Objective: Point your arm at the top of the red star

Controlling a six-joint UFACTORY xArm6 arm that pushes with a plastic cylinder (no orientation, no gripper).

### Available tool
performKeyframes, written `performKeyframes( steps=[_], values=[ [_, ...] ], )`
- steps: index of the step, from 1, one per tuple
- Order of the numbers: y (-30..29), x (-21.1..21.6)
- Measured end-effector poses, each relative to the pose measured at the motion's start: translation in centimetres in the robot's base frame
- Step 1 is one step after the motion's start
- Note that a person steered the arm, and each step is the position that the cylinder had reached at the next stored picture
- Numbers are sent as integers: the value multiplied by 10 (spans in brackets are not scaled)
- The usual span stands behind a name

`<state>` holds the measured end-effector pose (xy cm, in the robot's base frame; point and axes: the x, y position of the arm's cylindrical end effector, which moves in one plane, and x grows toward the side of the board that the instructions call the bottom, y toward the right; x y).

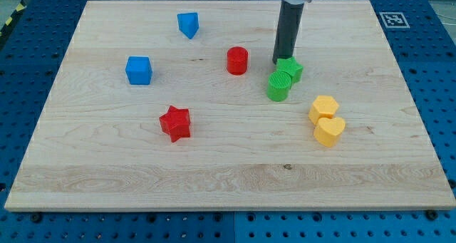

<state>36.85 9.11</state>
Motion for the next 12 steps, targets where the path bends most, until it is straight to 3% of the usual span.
performKeyframes(
  steps=[2,3,5,12],
  values=[
    [-9,-51],
    [-50,-64],
    [-121,-49],
    [-130,35]
  ],
)
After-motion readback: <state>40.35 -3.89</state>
